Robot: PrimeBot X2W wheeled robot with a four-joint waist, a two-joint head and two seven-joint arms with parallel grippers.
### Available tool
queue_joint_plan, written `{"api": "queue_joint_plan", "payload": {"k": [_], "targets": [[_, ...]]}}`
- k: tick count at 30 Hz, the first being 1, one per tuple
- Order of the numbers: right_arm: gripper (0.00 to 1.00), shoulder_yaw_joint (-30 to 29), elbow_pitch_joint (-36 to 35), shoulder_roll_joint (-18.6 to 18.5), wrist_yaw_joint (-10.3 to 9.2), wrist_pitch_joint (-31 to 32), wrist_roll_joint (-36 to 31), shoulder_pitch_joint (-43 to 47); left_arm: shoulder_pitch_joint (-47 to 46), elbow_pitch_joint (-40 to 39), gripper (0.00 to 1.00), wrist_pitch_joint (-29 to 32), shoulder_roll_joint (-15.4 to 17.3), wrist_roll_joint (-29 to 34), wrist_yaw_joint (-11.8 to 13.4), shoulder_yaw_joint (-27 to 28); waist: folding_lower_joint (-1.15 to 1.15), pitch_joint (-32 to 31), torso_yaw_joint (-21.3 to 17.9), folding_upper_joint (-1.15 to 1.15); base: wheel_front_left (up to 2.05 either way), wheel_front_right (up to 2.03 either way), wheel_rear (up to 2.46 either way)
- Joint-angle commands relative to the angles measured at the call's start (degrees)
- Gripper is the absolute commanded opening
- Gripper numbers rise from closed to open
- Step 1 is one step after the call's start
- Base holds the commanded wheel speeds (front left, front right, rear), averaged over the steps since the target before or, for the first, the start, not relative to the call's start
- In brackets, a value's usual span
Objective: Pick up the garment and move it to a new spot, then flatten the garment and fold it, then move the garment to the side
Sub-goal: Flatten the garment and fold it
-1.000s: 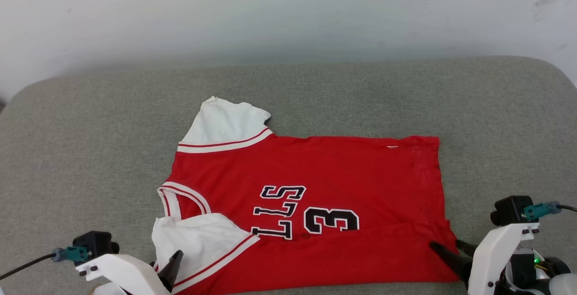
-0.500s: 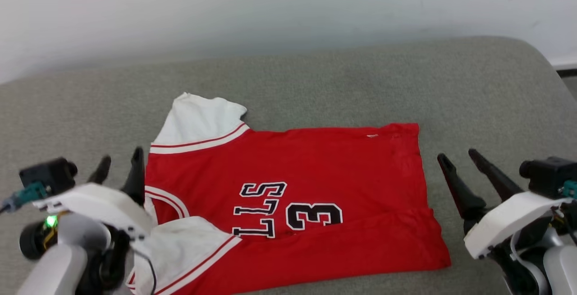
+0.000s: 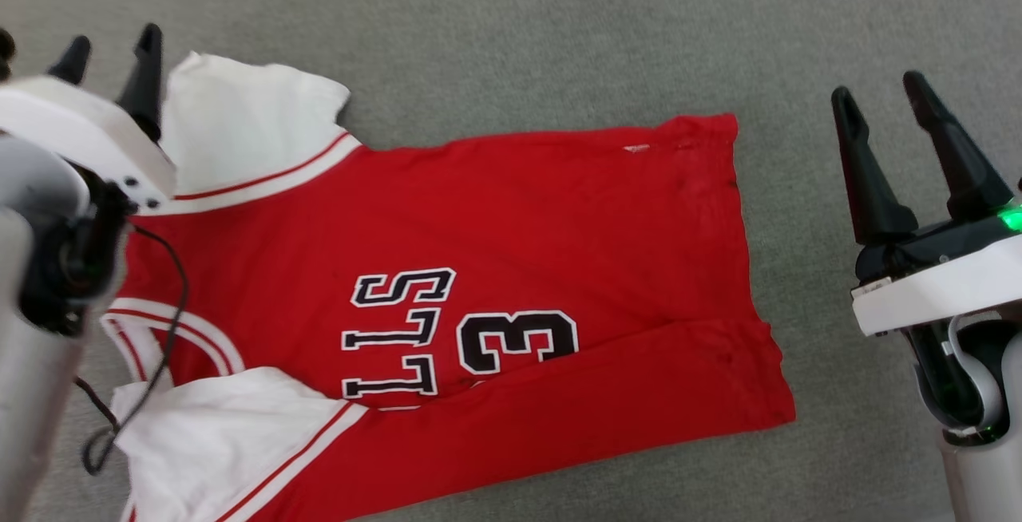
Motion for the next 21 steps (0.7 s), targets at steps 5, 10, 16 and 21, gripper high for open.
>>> {"api": "queue_joint_plan", "payload": {"k": [5,10,16,21], "targets": [[1.0,0.0,-0.2,0.1,-0.02,-0.5,0.2,-2.3,-8.6,4.8,1.0,12.4,5.2,-1.1,-2.8,-2.2,-0.01,6.9,-4.3,-0.01,0.0,0.0,0.0],[1.0,0.0,0.8,0.6,-0.02,-0.9,1.4,-2.6,-14.1,7.2,1.0,26.6,9.2,-2.4,-3.6,-4.9,-0.01,9.5,-5.5,-0.01,0.0,0.0,0.0],[1.0,0.6,1.9,1.3,-0.02,-1.8,2.7,-3.1,-16.0,8.4,1.0,42.9,12.7,-5.2,-2.3,-7.6,-0.01,12.5,-6.8,-0.01,0.0,0.0,0.0],[1.0,1.0,3.8,1.6,-0.02,-1.8,4.2,-3.5,-14.3,8.7,0.0,49.4,11.2,-7.3,0.5,-9.3,-0.01,13.5,-7.5,-0.01,0.0,0.0,0.0]]}}
